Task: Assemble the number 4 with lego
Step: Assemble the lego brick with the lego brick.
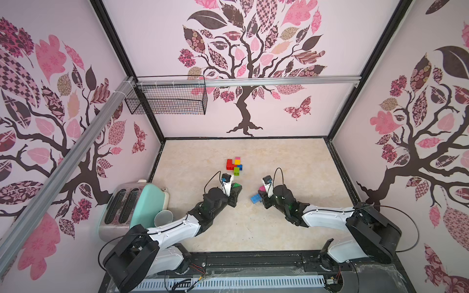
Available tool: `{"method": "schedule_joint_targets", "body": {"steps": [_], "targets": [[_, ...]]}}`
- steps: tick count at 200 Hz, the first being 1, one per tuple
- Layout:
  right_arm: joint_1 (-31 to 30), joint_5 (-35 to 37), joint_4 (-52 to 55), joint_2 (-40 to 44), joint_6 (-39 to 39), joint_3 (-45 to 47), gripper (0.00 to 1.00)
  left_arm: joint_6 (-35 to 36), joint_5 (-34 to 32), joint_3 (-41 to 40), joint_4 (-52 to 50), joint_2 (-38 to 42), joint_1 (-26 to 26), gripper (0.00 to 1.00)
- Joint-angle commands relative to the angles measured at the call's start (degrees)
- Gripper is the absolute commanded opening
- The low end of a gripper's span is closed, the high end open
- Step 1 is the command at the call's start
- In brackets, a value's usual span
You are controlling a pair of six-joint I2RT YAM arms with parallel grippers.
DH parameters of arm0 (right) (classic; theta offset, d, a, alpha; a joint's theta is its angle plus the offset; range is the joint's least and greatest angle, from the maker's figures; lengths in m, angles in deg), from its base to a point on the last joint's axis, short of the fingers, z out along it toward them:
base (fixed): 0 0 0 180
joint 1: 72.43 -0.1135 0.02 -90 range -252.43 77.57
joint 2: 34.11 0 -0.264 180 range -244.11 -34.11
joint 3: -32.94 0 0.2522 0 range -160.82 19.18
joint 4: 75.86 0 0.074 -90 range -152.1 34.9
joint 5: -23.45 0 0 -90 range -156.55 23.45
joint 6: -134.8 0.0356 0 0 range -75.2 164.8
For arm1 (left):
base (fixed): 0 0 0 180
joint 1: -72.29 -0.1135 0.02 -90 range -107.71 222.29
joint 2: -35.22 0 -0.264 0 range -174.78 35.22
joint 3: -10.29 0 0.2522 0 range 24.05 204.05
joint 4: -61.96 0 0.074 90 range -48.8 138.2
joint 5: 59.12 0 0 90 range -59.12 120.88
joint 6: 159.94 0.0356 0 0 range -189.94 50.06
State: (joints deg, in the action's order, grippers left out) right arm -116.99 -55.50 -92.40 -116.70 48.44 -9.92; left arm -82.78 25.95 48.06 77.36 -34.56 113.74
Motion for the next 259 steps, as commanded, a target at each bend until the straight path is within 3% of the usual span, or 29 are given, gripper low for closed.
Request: {"method": "schedule_joint_targets", "body": {"steps": [1, 41, 86, 132, 211, 259], "targets": [[-0.3, -1.1, 5.5, -2.0, -0.3, -0.4, 0.00, 1.8, 3.0, 2.2, 2.4, -0.6, 0.0, 0.00], [-0.4, -0.4, 9.5, -1.4, -0.6, 1.1, 0.00, 3.4, 4.1, 2.6, 3.2, -1.2, 0.1, 0.00], [-0.4, -1.0, 9.2, -1.8, -1.1, 1.6, 0.00, -2.7, 0.0, 1.5, 4.8, 0.0, 0.1, 0.00], [-0.4, -1.6, 9.8, -0.9, -1.9, 1.5, 0.00, 2.0, 7.7, 7.5, -3.8, -3.7, 0.3, 0.00], [-0.4, -2.4, 9.1, -2.2, -2.3, 2.0, 0.00, 12.7, 15.0, 9.3, 5.4, -14.1, 2.6, 0.00], [-0.4, -2.3, 8.7, -2.1, -2.8, 2.4, 0.00, 12.2, 14.6, 9.0, 9.9, -18.0, 2.3, 0.00]]}}
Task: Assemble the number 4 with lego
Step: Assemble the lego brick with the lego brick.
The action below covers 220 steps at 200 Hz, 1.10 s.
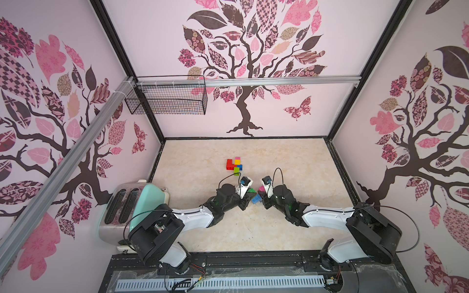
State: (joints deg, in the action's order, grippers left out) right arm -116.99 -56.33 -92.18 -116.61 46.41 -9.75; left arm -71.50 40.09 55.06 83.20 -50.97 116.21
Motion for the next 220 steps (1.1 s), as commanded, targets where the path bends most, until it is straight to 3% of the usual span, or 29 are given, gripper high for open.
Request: {"method": "schedule_joint_targets", "body": {"steps": [1, 172, 220], "targets": [[-0.4, -1.6, 8.5, -2.1, -0.7, 2.2, 0.00, 0.8, 0.5, 1.9, 4.1, -1.6, -0.2, 0.00], [-0.4, -0.7, 8.6, -2.3, -0.7, 2.0, 0.00, -2.0, -3.8, -2.8, 5.1, -3.5, 2.2, 0.00], [-0.4, -0.7, 8.8, -2.3, -0.8, 2.0, 0.00, -3.2, -2.4, -4.0, 6.1, -4.4, 2.3, 0.00]]}}
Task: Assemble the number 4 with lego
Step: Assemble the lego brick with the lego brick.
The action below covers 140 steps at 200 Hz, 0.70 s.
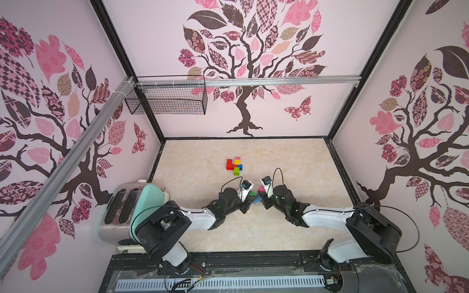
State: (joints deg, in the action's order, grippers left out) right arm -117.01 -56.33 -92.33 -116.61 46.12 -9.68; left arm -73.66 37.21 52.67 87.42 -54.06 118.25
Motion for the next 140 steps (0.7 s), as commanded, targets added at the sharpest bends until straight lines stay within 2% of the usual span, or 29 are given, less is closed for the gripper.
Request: {"method": "schedule_joint_targets", "body": {"steps": [1, 84, 140], "targets": [[-0.3, -0.7, 9.0, -2.3, -0.5, 1.9, 0.00, -1.0, 0.6, -1.6, 1.9, -1.3, 0.3, 0.00], [-0.4, -0.9, 9.1, -2.4, -0.5, 1.8, 0.00, -0.4, 0.6, -2.0, 3.5, -4.8, 0.7, 0.00], [-0.4, -1.5, 8.6, -2.6, -0.6, 2.1, 0.00, 1.7, 0.9, -2.6, 0.0, -5.2, 1.2, 0.00]]}}
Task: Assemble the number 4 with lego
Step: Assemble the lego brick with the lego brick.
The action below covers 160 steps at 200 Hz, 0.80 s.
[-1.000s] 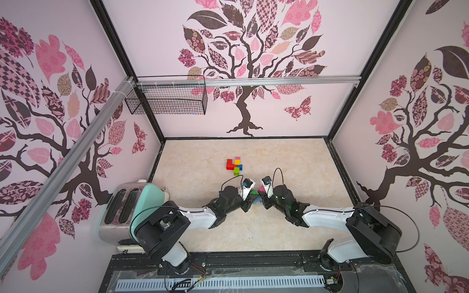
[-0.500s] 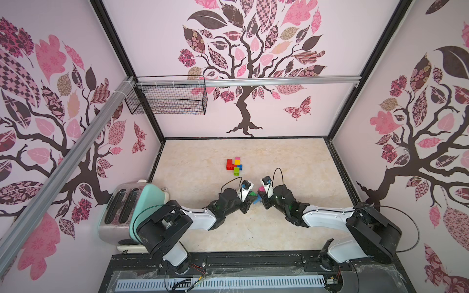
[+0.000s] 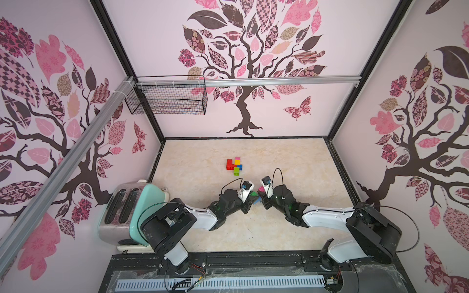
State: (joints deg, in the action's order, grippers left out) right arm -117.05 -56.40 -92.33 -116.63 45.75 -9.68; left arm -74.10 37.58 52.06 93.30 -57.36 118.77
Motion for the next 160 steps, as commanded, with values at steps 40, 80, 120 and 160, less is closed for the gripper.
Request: {"method": "schedule_joint_targets", "body": {"steps": [40, 80, 120, 160], "targets": [[-0.3, -1.4, 8.3, -2.7, -0.4, 2.2, 0.00, 3.5, -0.4, -1.7, -9.1, -1.6, 0.9, 0.00], [-0.3, -1.3, 8.3, -2.7, -0.3, 2.2, 0.00, 0.5, 0.0, -1.1, -12.3, 1.2, 0.9, 0.00], [-0.3, -1.2, 7.9, -2.7, -0.3, 2.3, 0.00, 0.1, 0.9, -1.2, -12.0, 1.4, 0.9, 0.00], [-0.3, -1.2, 7.8, -2.6, -0.3, 2.5, 0.00, 1.2, 1.4, -1.2, -10.6, -0.1, 1.2, 0.00]]}}
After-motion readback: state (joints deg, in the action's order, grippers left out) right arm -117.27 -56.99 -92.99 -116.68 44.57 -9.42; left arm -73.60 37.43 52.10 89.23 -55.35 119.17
